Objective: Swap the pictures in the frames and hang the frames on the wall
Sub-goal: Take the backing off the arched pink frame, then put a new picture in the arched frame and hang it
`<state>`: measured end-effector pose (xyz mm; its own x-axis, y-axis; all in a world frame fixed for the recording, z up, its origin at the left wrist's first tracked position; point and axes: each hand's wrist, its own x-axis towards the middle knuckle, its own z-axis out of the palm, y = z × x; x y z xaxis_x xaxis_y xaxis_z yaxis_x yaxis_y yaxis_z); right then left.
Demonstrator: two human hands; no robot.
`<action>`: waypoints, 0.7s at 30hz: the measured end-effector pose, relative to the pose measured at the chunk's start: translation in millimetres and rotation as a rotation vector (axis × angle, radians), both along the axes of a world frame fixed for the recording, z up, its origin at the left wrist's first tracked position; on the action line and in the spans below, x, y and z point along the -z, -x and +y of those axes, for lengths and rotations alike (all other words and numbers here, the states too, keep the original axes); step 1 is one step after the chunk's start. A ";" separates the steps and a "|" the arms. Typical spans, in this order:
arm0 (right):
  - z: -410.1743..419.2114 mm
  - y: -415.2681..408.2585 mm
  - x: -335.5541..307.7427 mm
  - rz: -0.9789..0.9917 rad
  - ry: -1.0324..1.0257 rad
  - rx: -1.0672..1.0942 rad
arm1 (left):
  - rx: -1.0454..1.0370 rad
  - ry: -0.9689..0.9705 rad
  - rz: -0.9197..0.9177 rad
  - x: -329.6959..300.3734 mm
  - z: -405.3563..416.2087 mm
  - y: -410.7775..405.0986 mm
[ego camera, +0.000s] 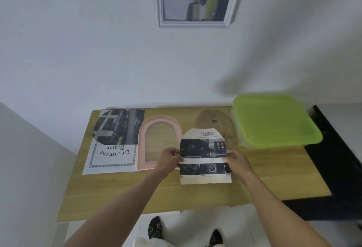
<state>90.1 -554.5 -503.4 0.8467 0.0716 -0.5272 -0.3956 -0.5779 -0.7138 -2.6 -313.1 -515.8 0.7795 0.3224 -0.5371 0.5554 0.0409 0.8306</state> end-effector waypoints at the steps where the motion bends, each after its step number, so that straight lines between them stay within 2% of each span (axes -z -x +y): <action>1: -16.6 -1.8 0.4 0.004 0.019 -0.010 | 0.024 -0.004 0.027 0.9 -13.8 -3.5; 7: -120.0 -6.4 11.0 0.025 0.174 -0.150 | 0.160 0.012 0.187 6.5 -108.2 -16.8; 11: -175.8 -13.3 19.9 0.021 0.202 -0.136 | 0.185 -0.014 0.216 14.8 -167.1 -29.8; 21: -234.1 -54.8 35.4 -0.116 0.407 -0.167 | 0.222 -0.337 0.201 27.0 -256.8 -74.9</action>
